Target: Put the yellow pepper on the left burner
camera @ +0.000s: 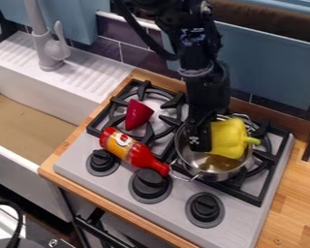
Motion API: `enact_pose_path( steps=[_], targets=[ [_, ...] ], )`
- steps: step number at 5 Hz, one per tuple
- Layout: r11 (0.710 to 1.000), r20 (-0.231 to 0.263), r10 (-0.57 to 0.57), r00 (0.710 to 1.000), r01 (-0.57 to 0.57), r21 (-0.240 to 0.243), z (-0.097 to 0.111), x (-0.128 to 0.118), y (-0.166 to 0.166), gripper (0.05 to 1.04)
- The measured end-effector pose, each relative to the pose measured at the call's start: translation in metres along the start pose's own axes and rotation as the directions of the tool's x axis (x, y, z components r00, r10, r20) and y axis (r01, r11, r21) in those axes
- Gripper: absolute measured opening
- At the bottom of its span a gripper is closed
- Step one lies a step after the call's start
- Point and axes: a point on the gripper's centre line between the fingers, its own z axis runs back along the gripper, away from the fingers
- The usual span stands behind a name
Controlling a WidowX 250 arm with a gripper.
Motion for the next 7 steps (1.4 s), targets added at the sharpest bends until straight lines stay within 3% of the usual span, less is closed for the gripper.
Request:
enact_pose_path(
  steps=[3,5,6,7],
  targets=[
    [0.987,0.084,0.150,0.985,-0.154,0.045,0.042,-0.018,0.022,0.740],
    [0.950,0.127,0.286,0.950,-0.299,0.092,0.061,-0.048,0.042,0.740],
    [0.932,0.134,0.317,0.939,-0.334,0.137,0.073,-0.060,0.055,0.740],
    [0.915,0.120,0.355,0.927,-0.371,0.158,0.069,-0.071,0.070,0.740]
  ],
)
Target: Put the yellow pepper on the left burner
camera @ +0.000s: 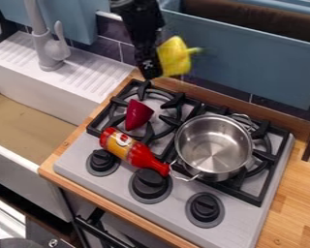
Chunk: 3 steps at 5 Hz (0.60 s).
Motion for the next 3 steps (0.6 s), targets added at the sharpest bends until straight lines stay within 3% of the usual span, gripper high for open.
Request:
enact_pose_path(
  steps=[3],
  targets=[
    [0.997,-0.134,0.044,0.990,-0.036,0.062,-0.039,-0.002,0.007,0.740]
  ],
)
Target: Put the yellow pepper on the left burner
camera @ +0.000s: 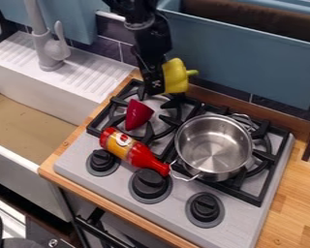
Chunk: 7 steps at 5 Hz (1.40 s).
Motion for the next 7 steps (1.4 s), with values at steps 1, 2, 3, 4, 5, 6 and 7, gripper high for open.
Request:
enact_pose_path(
  steps=[1,2,3,4,5,6,7],
  targets=[
    [1.000,-0.023,0.007,1.000,-0.007,0.016,-0.0085,0.0038,-0.0017,0.740],
    [1.000,-0.038,0.006,0.999,-0.005,0.025,-0.0113,0.0035,-0.0023,0.740],
    [1.000,-0.063,-0.001,0.998,0.000,-0.007,-0.0111,-0.0010,-0.0070,0.740],
    [1.000,-0.100,-0.010,0.995,0.007,-0.029,-0.0134,-0.0054,-0.0088,0.806],
    [1.000,-0.113,0.000,0.994,-0.002,-0.021,-0.0121,-0.0052,-0.0045,0.997],
    [0.999,-0.129,0.024,0.991,-0.027,-0.022,-0.0099,-0.0057,-0.0035,0.999],
    [0.999,-0.119,0.021,0.993,-0.026,-0.036,-0.0056,-0.0015,-0.0028,0.999]
  ],
)
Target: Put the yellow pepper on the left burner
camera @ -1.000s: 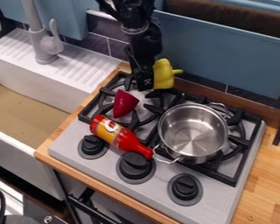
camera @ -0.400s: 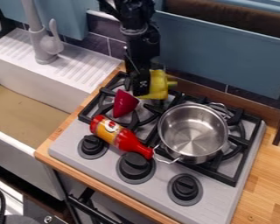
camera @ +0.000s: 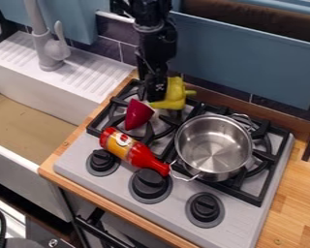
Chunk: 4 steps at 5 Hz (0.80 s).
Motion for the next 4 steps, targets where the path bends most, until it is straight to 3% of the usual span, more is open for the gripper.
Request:
enact_pose_path(
  steps=[1,2,3,4],
  targets=[
    [0.998,0.012,0.025,1.000,-0.024,-0.050,0.002,-0.002,-0.005,0.999],
    [0.997,0.096,0.079,0.992,-0.078,-0.016,0.032,0.000,0.002,0.999],
    [0.988,0.170,0.151,0.974,-0.154,0.004,0.051,-0.002,0.007,0.999],
    [0.972,0.213,0.221,0.952,-0.233,0.030,0.061,-0.002,0.012,0.999]
  ],
)
